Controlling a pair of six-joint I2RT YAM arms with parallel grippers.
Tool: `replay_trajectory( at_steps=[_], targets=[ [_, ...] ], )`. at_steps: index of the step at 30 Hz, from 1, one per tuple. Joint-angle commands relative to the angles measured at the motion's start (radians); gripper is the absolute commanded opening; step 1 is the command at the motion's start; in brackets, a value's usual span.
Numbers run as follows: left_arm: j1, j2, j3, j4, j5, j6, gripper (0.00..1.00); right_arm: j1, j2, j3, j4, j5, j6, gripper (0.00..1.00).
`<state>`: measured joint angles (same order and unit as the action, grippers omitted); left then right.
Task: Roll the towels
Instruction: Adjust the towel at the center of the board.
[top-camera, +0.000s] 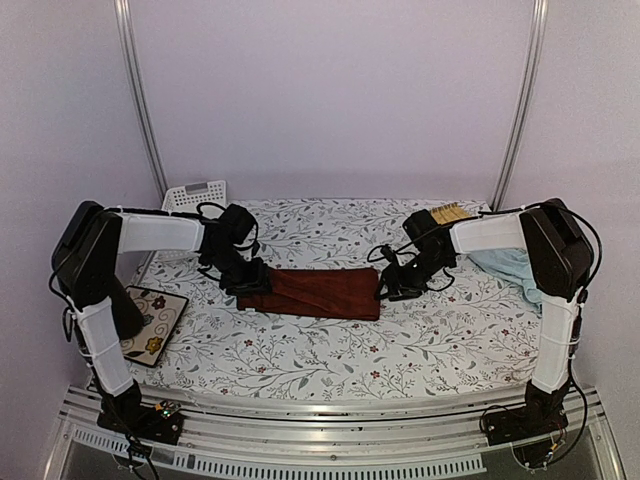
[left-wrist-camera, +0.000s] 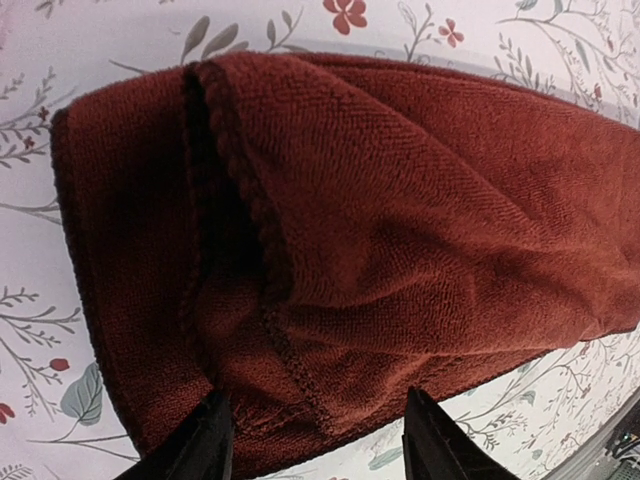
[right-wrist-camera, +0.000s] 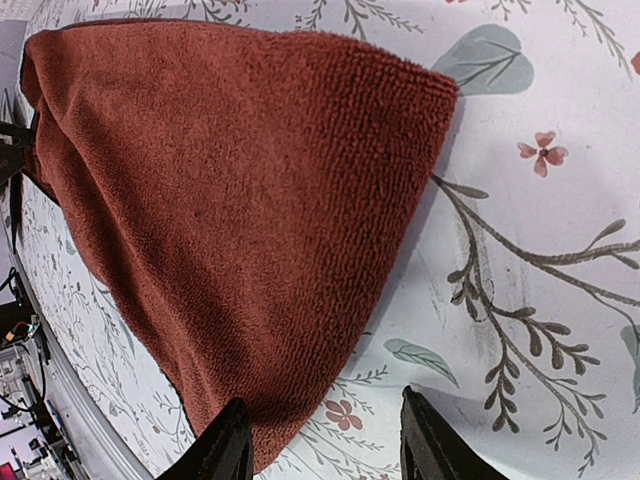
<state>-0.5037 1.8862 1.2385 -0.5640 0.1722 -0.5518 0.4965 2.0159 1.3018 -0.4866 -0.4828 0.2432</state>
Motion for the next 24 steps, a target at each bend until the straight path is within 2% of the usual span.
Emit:
replay_trajectory(
  at_steps=[1, 13, 20, 24],
  targets=[
    [-0.016, -0.014, -0.003, -0.032, -0.046, -0.009, 0.60, -0.004, -0.033, -0.020, 0.002, 0.013, 0.002, 0.52],
    [-0.028, 0.024, -0.023, 0.004, -0.055, -0.010, 0.59, -0.004, -0.013, -0.018, 0.000, 0.005, -0.003, 0.52],
    [-0.034, 0.045, 0.008, 0.022, -0.023, -0.016, 0.52, -0.004, -0.003, -0.024, 0.003, 0.004, -0.006, 0.51],
    [-0.035, 0.051, 0.007, 0.018, -0.025, -0.012, 0.45, -0.004, -0.001, -0.019, 0.009, -0.002, -0.002, 0.51]
  ],
)
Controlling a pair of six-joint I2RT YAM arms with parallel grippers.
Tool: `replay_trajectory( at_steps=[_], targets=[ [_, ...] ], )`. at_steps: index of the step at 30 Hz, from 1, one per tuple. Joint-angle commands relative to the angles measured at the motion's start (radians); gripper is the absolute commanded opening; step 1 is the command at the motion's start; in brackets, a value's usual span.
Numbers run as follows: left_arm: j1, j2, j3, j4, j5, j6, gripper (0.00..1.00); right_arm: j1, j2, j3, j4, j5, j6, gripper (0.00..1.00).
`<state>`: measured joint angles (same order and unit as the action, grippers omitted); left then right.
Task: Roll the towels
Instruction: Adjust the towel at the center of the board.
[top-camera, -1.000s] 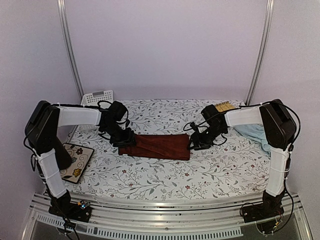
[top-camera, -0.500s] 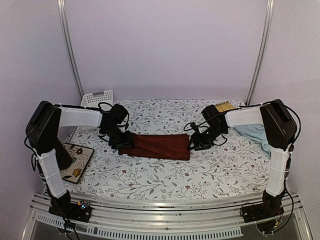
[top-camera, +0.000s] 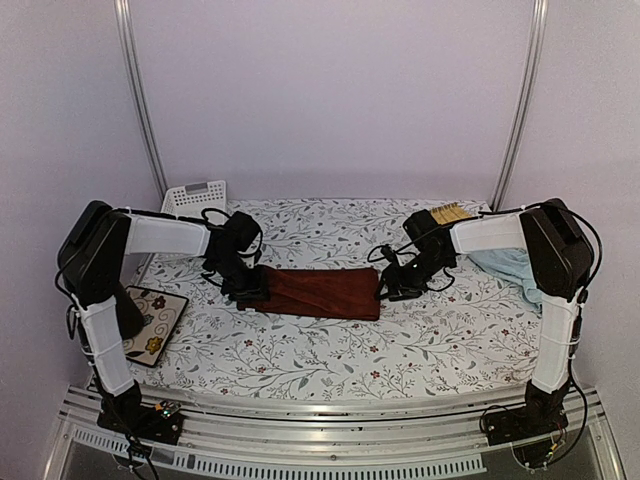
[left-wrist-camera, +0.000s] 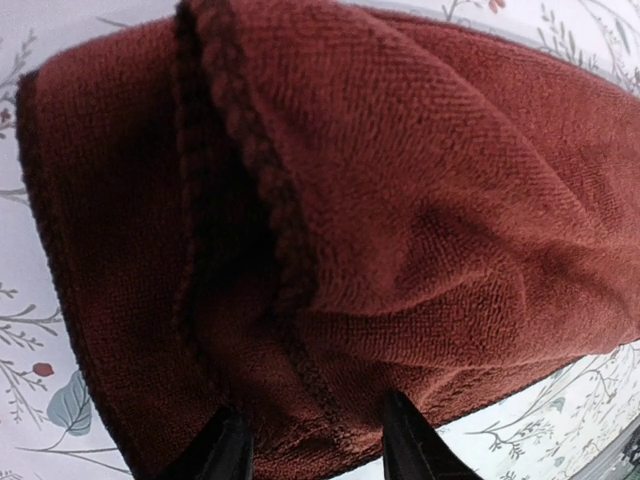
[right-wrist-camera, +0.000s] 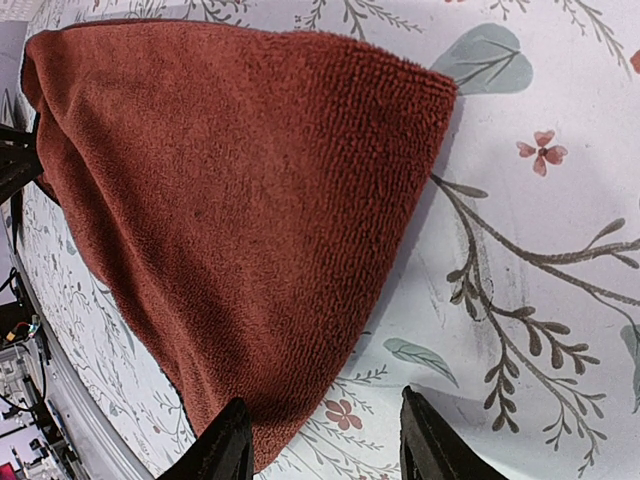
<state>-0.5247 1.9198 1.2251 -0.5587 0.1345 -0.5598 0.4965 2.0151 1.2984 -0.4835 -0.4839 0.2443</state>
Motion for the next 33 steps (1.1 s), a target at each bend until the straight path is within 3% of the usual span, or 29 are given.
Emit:
replay_trajectory(
  at_steps=[1, 5, 10, 23, 26, 31, 33],
  targets=[
    [-0.013, 0.015, 0.022, 0.012, 0.010, -0.004, 0.42, -0.004, 0.001, -0.015, 0.006, -0.002, -0.002, 0.51],
    [-0.014, 0.015, 0.030, 0.013, 0.013, -0.004, 0.31, -0.004, 0.009, -0.014, 0.008, -0.004, -0.002, 0.51],
    [-0.014, 0.031, 0.037, 0.013, 0.019, -0.003, 0.25, -0.004, 0.011, -0.015, 0.011, -0.005, -0.002, 0.51],
    [-0.015, 0.037, 0.033, -0.004, 0.015, 0.002, 0.30, -0.004, 0.013, -0.012, 0.010, -0.004, -0.008, 0.51],
    [-0.015, 0.037, 0.024, 0.002, 0.014, 0.003, 0.23, -0.004, 0.013, -0.011, 0.011, -0.004, -0.007, 0.51],
    [-0.015, 0.037, 0.027, 0.005, 0.019, 0.003, 0.01, -0.004, 0.010, -0.013, 0.010, -0.003, -0.006, 0.51],
    [-0.015, 0.037, 0.030, 0.004, 0.017, 0.005, 0.00, -0.004, 0.010, -0.014, 0.008, -0.002, -0.007, 0.51]
  ],
)
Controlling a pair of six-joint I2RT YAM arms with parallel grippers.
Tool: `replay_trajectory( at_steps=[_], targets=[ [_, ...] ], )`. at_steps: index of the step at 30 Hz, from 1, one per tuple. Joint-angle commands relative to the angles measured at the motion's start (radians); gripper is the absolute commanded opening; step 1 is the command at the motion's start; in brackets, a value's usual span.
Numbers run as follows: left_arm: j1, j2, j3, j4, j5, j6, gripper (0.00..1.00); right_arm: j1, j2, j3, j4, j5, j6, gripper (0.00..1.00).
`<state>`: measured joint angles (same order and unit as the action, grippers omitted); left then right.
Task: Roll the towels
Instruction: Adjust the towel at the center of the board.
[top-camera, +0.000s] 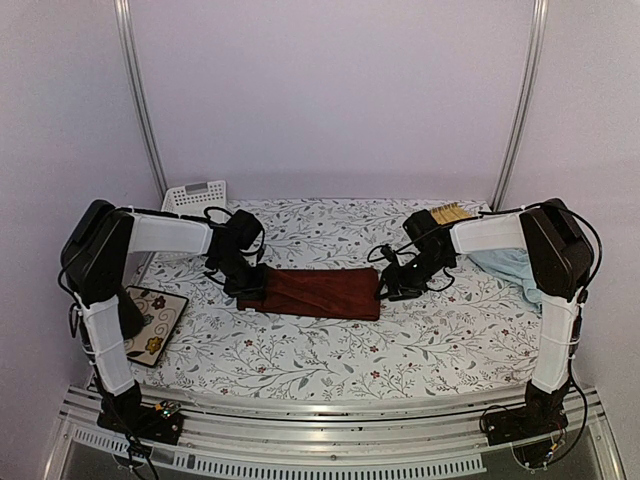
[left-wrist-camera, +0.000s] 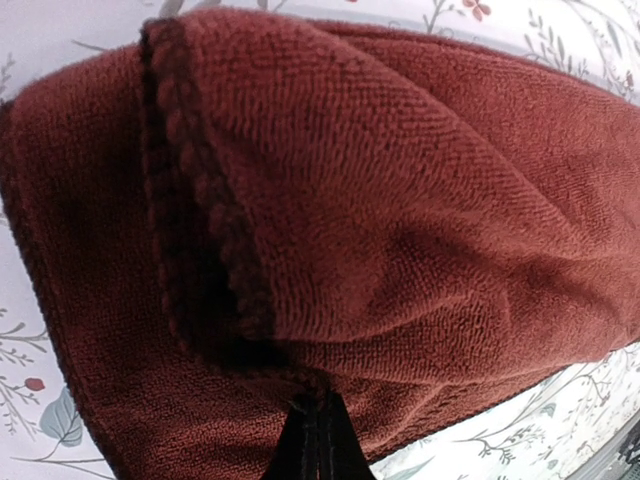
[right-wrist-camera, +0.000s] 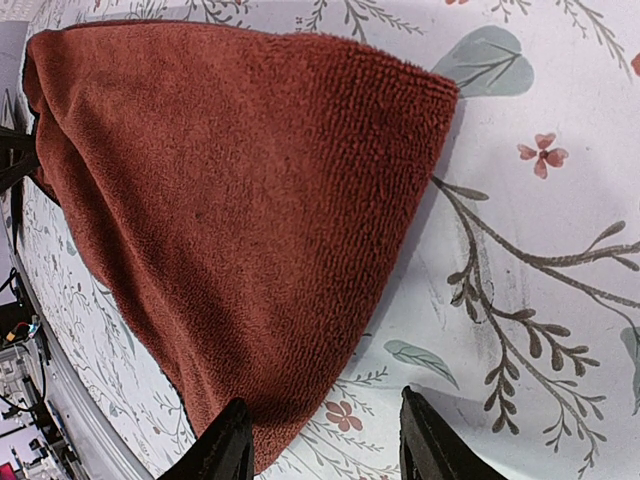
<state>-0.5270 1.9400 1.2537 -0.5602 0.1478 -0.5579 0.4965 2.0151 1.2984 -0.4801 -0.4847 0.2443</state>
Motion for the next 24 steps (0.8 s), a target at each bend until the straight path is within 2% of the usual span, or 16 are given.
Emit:
replay_trajectory(
  at_steps=[1, 14, 24],
  targets=[
    [-0.013, 0.016, 0.005, 0.002, 0.003, 0.004, 0.00, -0.004, 0.010, -0.014, 0.005, -0.002, -0.007, 0.51],
    [-0.013, -0.140, 0.021, -0.094, 0.010, -0.033, 0.00, -0.004, 0.008, -0.019, 0.006, -0.006, -0.003, 0.51],
    [-0.010, -0.173, -0.025, -0.126, -0.012, -0.017, 0.00, -0.004, 0.003, -0.015, -0.003, -0.005, -0.011, 0.51]
  ],
)
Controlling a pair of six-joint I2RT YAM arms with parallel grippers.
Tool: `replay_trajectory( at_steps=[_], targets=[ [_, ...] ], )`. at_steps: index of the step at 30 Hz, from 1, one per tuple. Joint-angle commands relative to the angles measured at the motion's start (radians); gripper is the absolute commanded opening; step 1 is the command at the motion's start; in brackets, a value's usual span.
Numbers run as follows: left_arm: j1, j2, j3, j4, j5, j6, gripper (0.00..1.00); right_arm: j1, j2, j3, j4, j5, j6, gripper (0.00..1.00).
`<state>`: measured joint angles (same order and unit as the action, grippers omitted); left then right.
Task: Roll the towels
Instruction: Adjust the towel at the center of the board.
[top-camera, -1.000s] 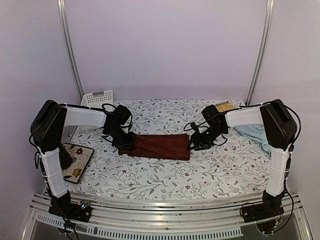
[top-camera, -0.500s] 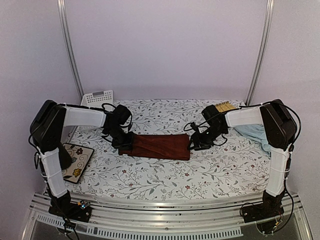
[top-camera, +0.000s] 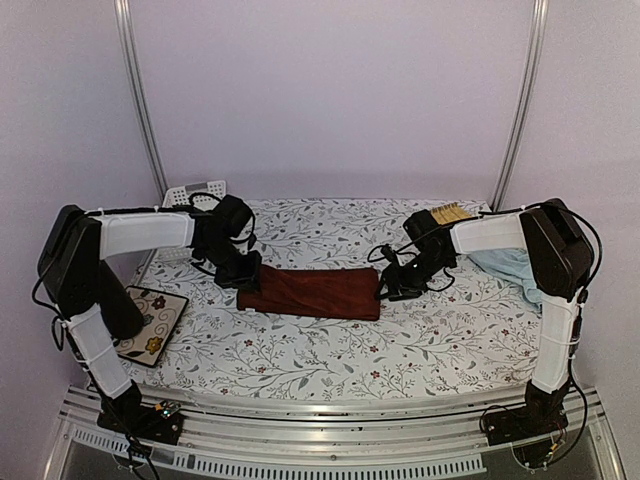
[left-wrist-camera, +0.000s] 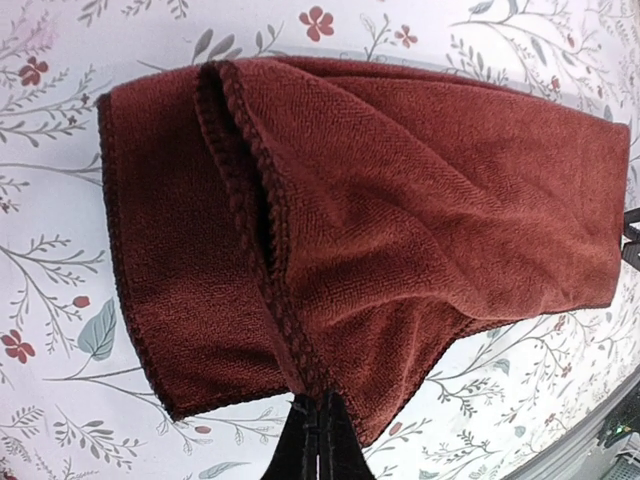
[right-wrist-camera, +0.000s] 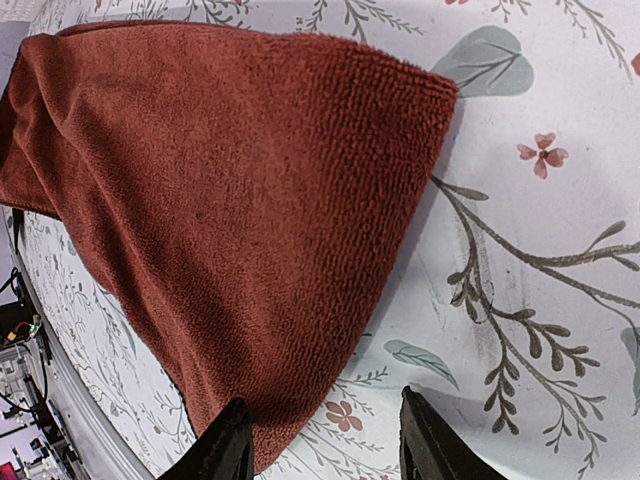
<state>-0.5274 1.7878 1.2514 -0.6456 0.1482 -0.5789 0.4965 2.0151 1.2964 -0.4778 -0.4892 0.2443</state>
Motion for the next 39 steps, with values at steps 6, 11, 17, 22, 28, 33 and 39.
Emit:
replay_trajectory(
  at_steps=[6, 11, 17, 22, 28, 33, 39],
  targets=[
    [0.001, -0.041, -0.058, -0.057, -0.043, 0.013, 0.00, -0.004, -0.002, -0.029, 0.004, -0.002, -0.010, 0.52],
    [0.009, -0.030, -0.074, -0.059, -0.111, 0.034, 0.00, -0.003, -0.001, -0.033, 0.011, -0.015, -0.004, 0.52],
    [0.010, 0.009, -0.081, -0.038, -0.182, 0.059, 0.00, -0.003, -0.001, -0.032, 0.008, -0.019, -0.005, 0.51],
    [0.012, 0.032, -0.082, -0.023, -0.211, 0.066, 0.00, -0.003, 0.003, -0.030, 0.007, -0.021, -0.005, 0.51],
    [0.013, 0.038, -0.099, -0.015, -0.219, 0.058, 0.00, -0.003, 0.010, -0.022, 0.004, -0.023, -0.005, 0.51],
    [0.014, 0.057, -0.105, -0.012, -0.198, 0.060, 0.02, -0.003, 0.025, -0.006, -0.003, -0.025, -0.012, 0.52],
    [0.017, 0.003, -0.057, -0.032, -0.178, 0.037, 0.43, -0.003, 0.038, 0.013, -0.013, -0.021, -0.019, 0.52]
  ],
)
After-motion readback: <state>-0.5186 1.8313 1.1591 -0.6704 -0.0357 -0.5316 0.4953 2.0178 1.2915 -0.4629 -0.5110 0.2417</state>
